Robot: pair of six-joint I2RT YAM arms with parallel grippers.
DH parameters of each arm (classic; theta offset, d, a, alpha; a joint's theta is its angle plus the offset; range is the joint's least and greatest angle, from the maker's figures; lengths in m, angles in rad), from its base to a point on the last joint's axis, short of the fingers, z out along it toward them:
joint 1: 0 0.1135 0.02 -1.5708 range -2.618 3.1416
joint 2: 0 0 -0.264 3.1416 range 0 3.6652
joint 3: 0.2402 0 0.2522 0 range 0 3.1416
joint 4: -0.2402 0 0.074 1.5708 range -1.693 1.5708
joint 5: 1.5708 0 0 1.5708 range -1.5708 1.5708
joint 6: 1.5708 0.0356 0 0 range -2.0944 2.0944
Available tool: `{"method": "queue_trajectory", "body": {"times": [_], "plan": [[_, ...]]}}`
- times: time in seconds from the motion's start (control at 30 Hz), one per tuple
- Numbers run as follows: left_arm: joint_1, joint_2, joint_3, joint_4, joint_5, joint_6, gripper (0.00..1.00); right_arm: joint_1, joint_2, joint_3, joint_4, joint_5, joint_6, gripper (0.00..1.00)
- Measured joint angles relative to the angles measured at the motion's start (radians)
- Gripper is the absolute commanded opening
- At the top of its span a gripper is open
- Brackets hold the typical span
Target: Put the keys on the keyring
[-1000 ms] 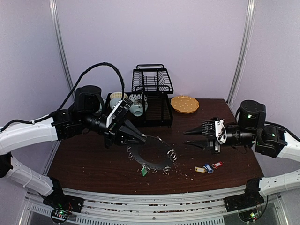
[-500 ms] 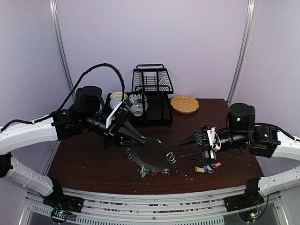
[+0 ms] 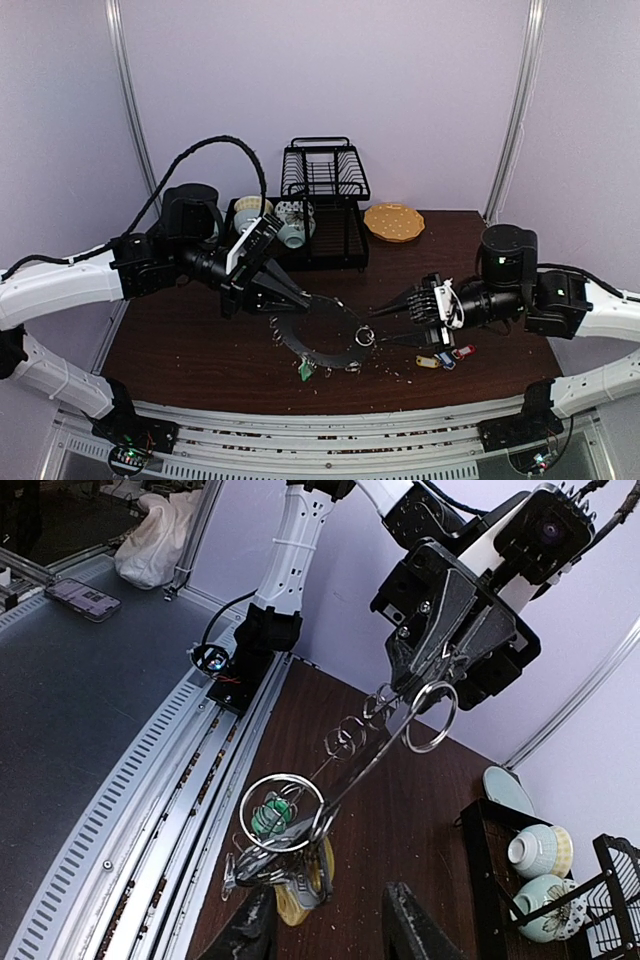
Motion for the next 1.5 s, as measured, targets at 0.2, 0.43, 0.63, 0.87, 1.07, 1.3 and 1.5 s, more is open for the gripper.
{"method": "queue_trajectory", "body": {"times": [0.2, 0.43, 0.63, 0.87, 1.07, 1.3, 1.5], "plan": [[0.0, 0.0, 0.0, 0.001, 0.0, 0.001, 0.0, -0.002, -0.06, -0.012, -0.027, 0.067, -0.022, 0.38], [0.0, 0.0, 0.001, 0.001, 0.0, 0.001, 0.0, -0.005, -0.019, -0.015, -0.002, 0.063, -0.025, 0.45], [0.0, 0.0, 0.002, 0.002, 0.0, 0.0, 0.0, -0.005, 0.011, -0.023, 0.023, 0.029, -0.026, 0.45], [0.0, 0.001, 0.002, 0.005, 0.008, 0.0, 0.0, -0.005, 0.029, -0.023, 0.074, -0.005, -0.029, 0.39], [-0.005, 0.001, 0.002, 0.005, 0.011, 0.0, 0.0, -0.005, 0.057, -0.021, 0.082, -0.033, -0.05, 0.32], [-0.006, 0.001, 0.002, 0.006, 0.011, 0.0, 0.0, -0.005, 0.05, -0.021, 0.092, -0.029, -0.063, 0.29], [-0.006, 0.001, 0.002, 0.008, 0.011, 0.0, 0.0, -0.005, 0.048, -0.021, 0.113, -0.005, -0.073, 0.32]]}}
